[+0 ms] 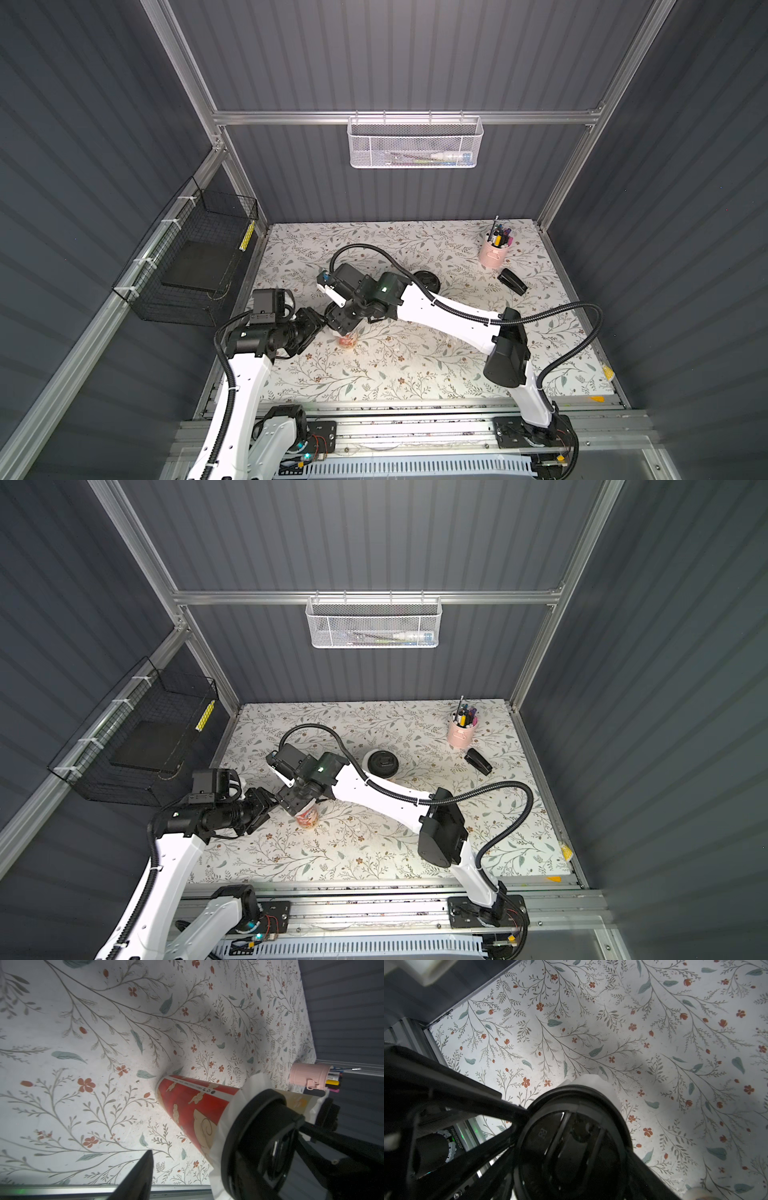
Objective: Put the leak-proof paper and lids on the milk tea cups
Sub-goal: Secure the cup lid on the cup.
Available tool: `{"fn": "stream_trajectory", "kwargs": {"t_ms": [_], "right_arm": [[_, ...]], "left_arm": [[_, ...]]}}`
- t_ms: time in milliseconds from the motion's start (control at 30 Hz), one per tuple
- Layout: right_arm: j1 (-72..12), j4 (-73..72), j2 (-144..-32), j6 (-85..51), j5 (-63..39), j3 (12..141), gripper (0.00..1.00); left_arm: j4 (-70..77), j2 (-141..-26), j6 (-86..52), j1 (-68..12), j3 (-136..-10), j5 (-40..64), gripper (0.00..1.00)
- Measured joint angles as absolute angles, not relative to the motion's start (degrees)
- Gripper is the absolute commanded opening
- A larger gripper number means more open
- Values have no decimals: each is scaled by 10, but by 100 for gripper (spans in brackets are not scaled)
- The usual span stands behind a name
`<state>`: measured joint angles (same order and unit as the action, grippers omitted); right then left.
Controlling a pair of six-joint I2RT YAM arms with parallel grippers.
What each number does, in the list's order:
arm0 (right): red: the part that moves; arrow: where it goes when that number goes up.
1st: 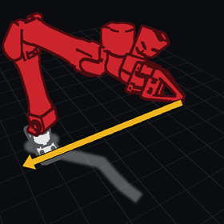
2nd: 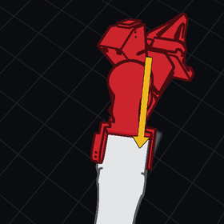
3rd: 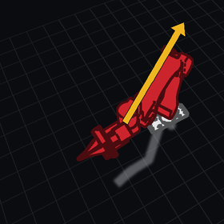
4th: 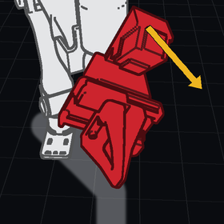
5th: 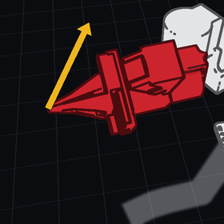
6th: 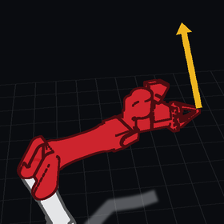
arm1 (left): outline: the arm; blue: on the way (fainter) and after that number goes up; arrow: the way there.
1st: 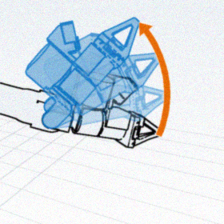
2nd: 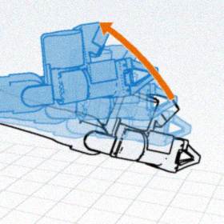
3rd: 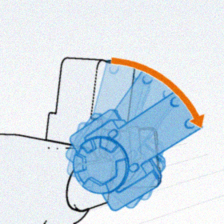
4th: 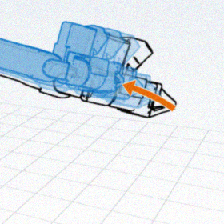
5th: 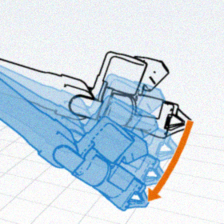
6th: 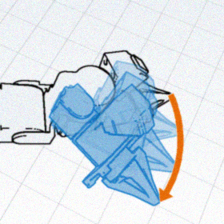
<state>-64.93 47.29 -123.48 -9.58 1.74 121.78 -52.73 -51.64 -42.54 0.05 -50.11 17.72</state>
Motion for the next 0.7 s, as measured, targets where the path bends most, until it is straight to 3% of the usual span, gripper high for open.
{"fn": "stream_trajectory", "kwargs": {"t_ms": [300,700], "right_arm": [[-648,422,-1207,-79,8,1161,77],[-645,391,-1194,-50,-11,1131,77]], "left_arm": [[-570,-562,-400,2,-616,131,80],[-563,-552,-375,2,-571,237,78]]}}
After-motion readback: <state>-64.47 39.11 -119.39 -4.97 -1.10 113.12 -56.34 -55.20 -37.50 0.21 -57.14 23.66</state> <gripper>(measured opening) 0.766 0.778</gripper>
